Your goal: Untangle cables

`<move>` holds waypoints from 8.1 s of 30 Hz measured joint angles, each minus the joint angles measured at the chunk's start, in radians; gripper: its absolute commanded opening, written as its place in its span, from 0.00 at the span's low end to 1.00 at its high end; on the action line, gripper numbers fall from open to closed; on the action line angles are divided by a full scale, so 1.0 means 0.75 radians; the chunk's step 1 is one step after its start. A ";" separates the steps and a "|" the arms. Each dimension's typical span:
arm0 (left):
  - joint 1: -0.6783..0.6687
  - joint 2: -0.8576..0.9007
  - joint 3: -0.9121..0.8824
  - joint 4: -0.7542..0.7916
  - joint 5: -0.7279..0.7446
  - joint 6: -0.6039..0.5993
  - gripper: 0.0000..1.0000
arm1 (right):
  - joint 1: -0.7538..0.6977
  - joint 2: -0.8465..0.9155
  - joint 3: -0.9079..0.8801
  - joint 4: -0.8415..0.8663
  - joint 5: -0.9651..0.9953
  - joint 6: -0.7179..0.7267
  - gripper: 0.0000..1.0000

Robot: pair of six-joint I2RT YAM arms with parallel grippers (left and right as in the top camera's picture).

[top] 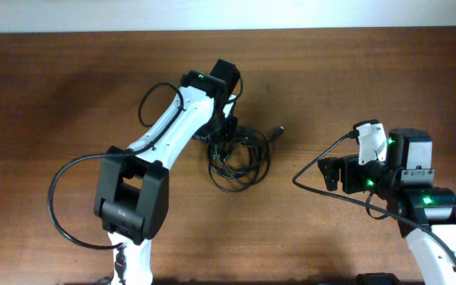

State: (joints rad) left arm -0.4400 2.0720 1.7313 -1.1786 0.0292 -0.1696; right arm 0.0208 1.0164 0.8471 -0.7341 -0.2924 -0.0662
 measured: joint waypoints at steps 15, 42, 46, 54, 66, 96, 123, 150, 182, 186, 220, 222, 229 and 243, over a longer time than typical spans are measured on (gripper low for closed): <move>-0.089 -0.008 0.516 -0.364 -0.045 0.000 0.00 | 0.301 0.166 0.001 0.100 0.012 -0.024 0.99; -0.089 -0.019 0.768 -0.538 -0.118 0.000 0.00 | 0.669 0.546 0.006 0.462 0.046 0.019 0.98; -0.089 -0.044 0.920 -0.600 -0.146 0.001 0.00 | 0.682 0.546 0.006 0.463 0.047 0.019 0.98; -0.089 -0.074 1.091 -0.678 -0.170 0.000 0.00 | 0.769 0.546 0.006 0.532 0.052 0.039 0.98; -0.089 -0.256 1.146 -0.679 -0.185 0.000 0.00 | 0.789 0.607 0.006 0.557 0.062 0.053 0.98; -0.089 -0.262 1.147 -0.679 -0.186 -0.006 0.00 | 0.918 0.965 0.010 0.837 0.100 0.059 0.04; -0.089 -0.262 1.148 -0.678 -0.185 -0.005 0.00 | 1.077 1.019 0.036 0.805 0.138 0.054 0.04; -0.089 -0.277 1.148 -0.678 -0.317 -0.024 0.00 | 0.784 0.714 0.051 0.664 0.300 0.007 0.04; -0.089 -0.288 1.148 -0.679 -0.385 -0.044 0.00 | 0.575 1.162 0.621 0.051 0.310 0.022 0.99; -0.089 -0.288 1.148 -0.679 -0.385 -0.044 0.00 | 0.575 1.245 0.621 0.051 0.310 0.024 0.99; -0.089 -0.289 1.148 -0.679 -0.385 -0.045 0.00 | 0.546 1.269 0.679 -0.051 0.364 0.049 0.04; -0.089 -0.289 1.148 -0.679 -0.385 -0.044 0.00 | 0.524 1.200 0.719 -0.086 0.372 0.048 0.04; -0.089 -0.289 1.147 -0.679 -0.388 -0.044 0.00 | 0.437 0.892 0.892 -0.200 0.390 0.047 0.04; 0.325 -0.302 1.135 -0.679 -0.434 -0.050 0.00 | -0.090 0.785 0.942 -0.344 0.394 0.036 0.04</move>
State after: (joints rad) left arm -0.1967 1.8458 2.5824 -1.6875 -0.2962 -0.2070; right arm -0.0467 1.6054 1.5536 -0.9924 0.0032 -0.0391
